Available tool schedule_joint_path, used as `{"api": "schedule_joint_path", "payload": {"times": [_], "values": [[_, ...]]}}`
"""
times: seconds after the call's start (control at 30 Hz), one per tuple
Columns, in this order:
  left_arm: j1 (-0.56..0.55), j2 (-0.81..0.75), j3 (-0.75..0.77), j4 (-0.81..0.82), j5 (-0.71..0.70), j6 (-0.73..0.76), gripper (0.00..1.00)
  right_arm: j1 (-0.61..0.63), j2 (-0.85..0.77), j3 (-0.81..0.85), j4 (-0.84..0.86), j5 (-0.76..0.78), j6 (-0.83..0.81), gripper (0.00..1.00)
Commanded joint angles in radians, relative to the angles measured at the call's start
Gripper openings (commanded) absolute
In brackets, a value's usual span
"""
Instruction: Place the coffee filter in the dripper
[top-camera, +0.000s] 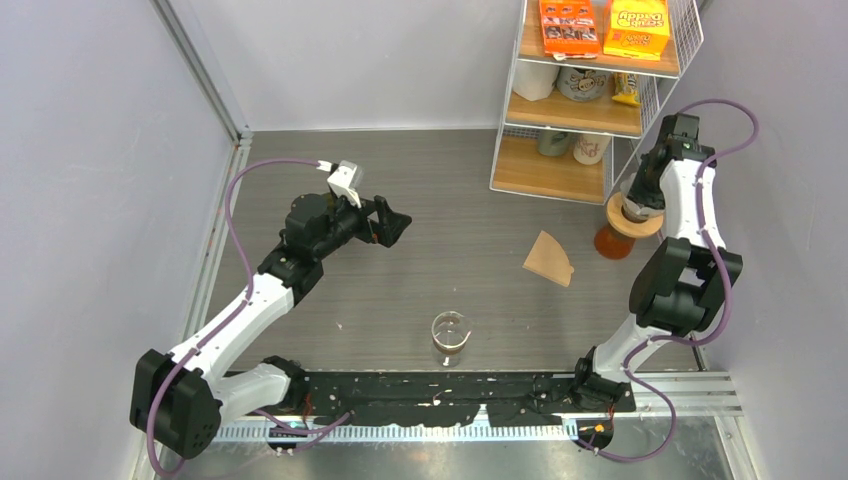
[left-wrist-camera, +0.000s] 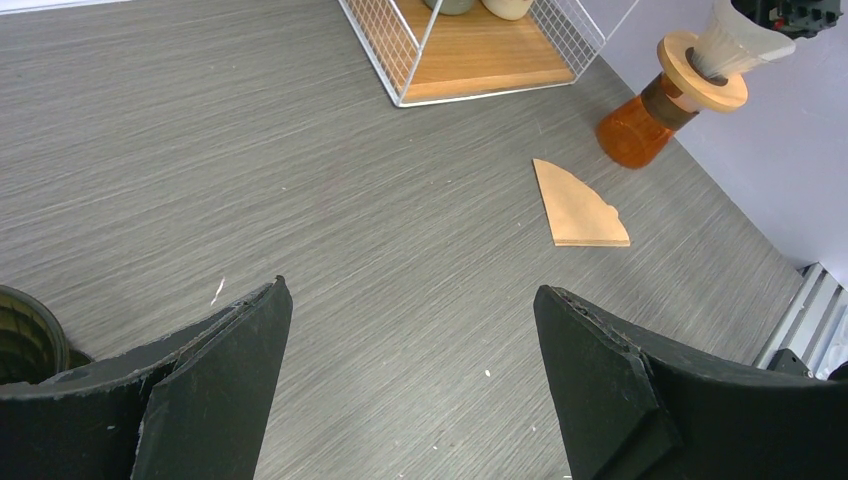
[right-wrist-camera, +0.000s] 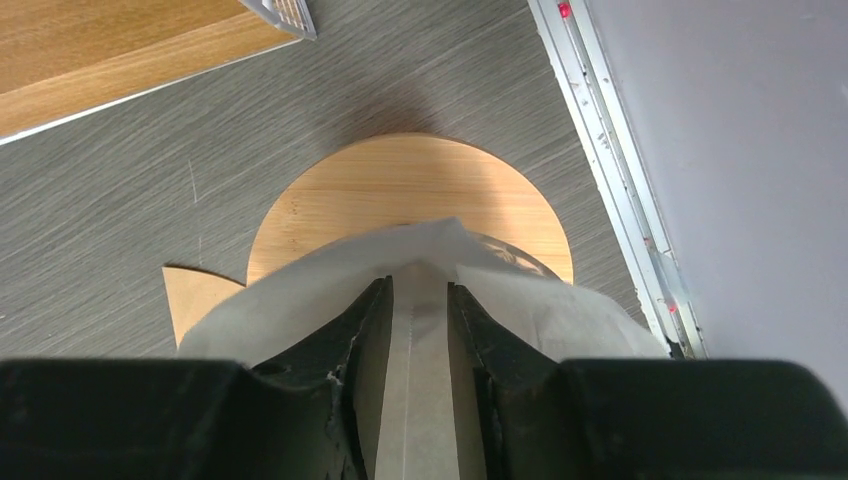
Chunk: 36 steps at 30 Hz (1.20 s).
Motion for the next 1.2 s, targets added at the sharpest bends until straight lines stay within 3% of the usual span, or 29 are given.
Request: {"api": "schedule_joint_path", "payload": {"times": [0.0, 0.5, 1.17], "values": [[0.005, -0.004, 0.035, 0.016, 0.014, -0.002, 1.0, -0.006, -0.079, 0.048, 0.039, -0.005, 0.014, 0.33], [0.005, -0.005, 0.035, 0.021, 0.02, -0.001, 1.0, -0.005, -0.139, 0.061, 0.047, 0.02, 0.013, 0.35], [0.005, -0.003, 0.036, 0.017, 0.013, 0.004, 1.0, -0.039, -0.157, -0.054, 0.095, -0.033, 0.005, 0.35]]}}
